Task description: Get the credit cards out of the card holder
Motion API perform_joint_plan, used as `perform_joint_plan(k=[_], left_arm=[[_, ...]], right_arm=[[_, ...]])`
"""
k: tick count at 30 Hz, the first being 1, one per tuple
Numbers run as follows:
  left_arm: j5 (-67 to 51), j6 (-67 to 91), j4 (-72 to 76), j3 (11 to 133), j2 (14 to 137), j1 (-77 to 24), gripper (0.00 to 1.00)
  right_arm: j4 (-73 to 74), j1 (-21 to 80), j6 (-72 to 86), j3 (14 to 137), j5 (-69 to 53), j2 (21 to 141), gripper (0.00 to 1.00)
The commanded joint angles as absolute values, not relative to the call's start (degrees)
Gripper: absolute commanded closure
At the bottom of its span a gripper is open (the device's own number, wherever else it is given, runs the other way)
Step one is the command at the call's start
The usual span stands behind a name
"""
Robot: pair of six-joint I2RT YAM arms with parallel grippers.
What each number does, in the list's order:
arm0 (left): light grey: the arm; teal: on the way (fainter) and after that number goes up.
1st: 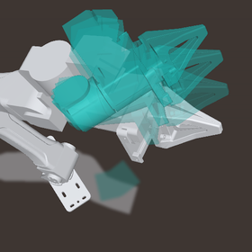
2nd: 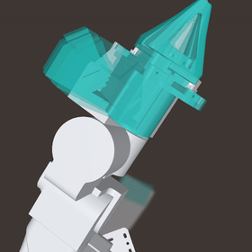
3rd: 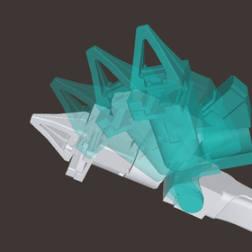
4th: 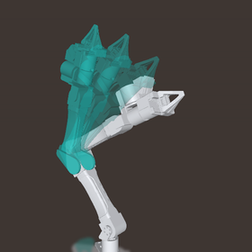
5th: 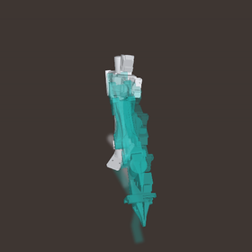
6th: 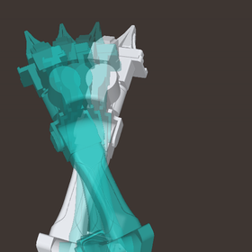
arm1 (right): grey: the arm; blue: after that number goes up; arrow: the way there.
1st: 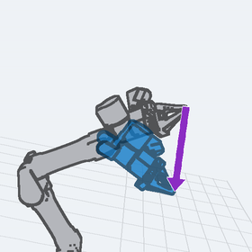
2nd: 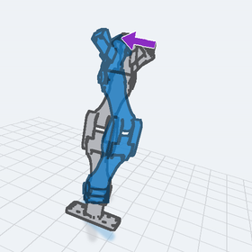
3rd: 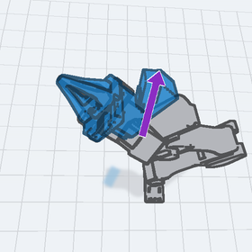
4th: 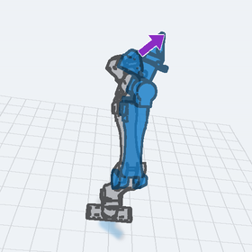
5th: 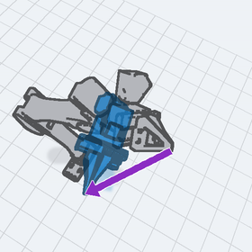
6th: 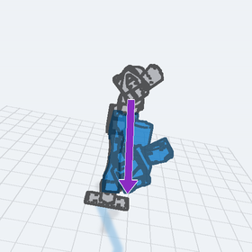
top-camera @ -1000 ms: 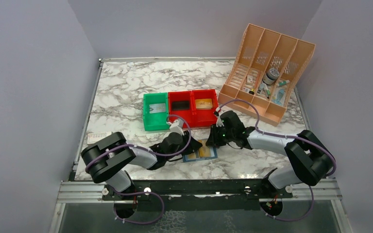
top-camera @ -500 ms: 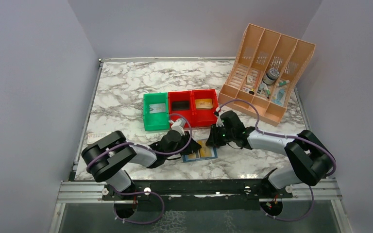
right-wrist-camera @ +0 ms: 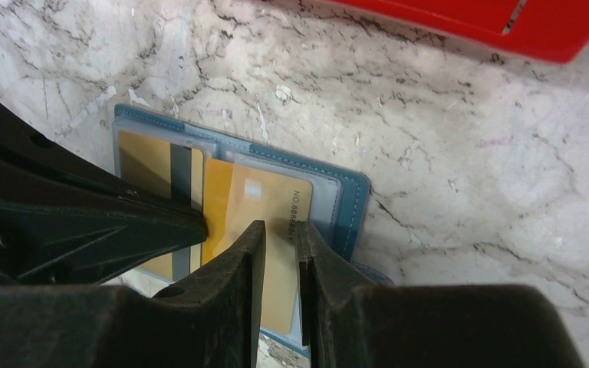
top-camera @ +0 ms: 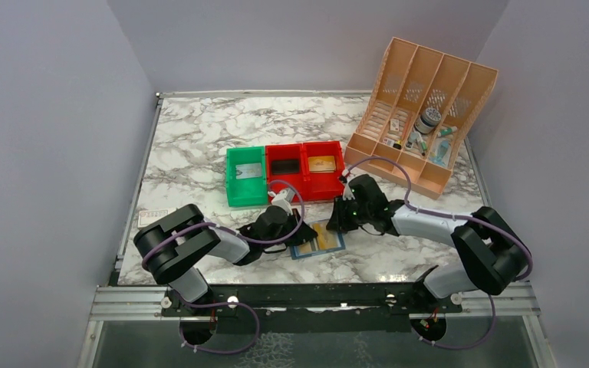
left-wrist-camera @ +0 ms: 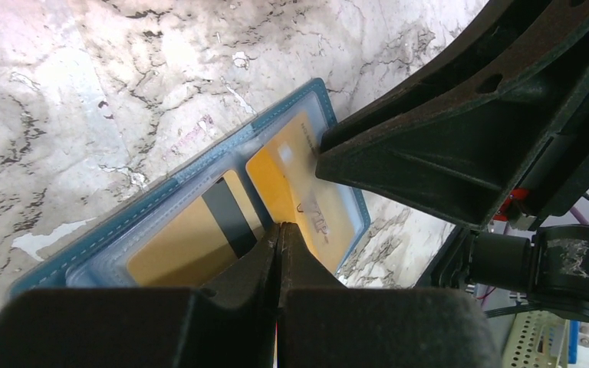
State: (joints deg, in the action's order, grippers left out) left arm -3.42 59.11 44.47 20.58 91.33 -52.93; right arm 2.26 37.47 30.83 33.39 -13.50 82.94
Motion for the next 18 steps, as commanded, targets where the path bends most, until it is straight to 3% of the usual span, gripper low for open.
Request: perform_joint_plan(k=[1,5,14,18], left_arm=[[-3.94,59.68,46.87,21.38,90.35,-53.19,1.0],[-2.88,59.56,46.9,20.49,88.67,-53.1,1.0],[-3.22,59.74,46.72,20.8,89.26,-53.11,1.0],[-2.91,59.68,45.67,20.45,88.4,-53.06,0.86]], right_arm=[[8.46,37.62,30.15,33.38,-11.44,79.81,0.77],[9.87,37.62,29.45,33.57,-12.34,76.77,0.73],[9.53,37.62,28.47,33.72,-14.74,81.63,0.71],[8.27,37.62,28.29,32.61,-15.01,82.82,0.74]])
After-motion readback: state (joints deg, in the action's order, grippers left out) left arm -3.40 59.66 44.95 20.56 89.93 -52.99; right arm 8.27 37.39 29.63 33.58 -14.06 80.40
